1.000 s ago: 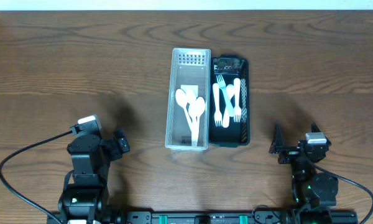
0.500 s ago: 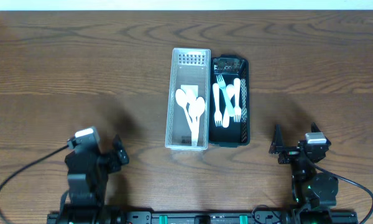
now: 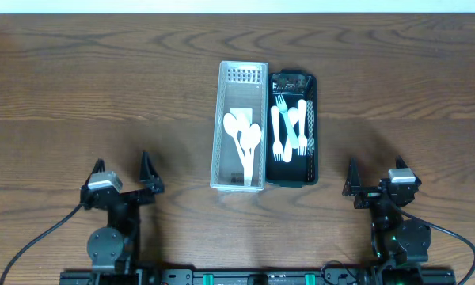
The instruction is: Pack container
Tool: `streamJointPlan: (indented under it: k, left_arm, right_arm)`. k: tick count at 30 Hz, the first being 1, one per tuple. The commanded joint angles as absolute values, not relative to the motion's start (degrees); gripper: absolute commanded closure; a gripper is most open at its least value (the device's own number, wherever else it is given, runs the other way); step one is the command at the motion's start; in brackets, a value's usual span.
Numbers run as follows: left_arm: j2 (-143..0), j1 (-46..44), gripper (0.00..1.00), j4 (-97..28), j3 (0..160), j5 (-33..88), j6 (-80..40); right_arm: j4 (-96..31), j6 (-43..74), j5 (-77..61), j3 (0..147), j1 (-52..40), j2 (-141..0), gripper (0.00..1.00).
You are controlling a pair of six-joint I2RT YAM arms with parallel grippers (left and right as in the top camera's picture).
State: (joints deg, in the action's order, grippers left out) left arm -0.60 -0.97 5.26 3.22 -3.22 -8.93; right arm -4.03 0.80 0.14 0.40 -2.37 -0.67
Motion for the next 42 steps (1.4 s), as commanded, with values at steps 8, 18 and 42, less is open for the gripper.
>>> streamJointPlan:
  k: [8, 18, 42]
  left_arm:
    - [-0.10, -0.99, 0.02, -0.25, 0.23, -1.30, -5.30]
    - [-0.25, -0.99, 0.02, -4.16, 0.27, 0.82, -9.10]
    - [-0.34, -0.99, 0.02, -4.16, 0.27, 0.82, -9.10]
  right_arm:
    - [-4.29, 0.58, -0.27, 0.32, -1.83, -0.27, 0.01]
    - [-4.29, 0.58, -0.27, 0.32, -1.85, -0.27, 0.01]
    - [-4.29, 0.58, -0.27, 0.32, -1.85, -0.27, 0.01]
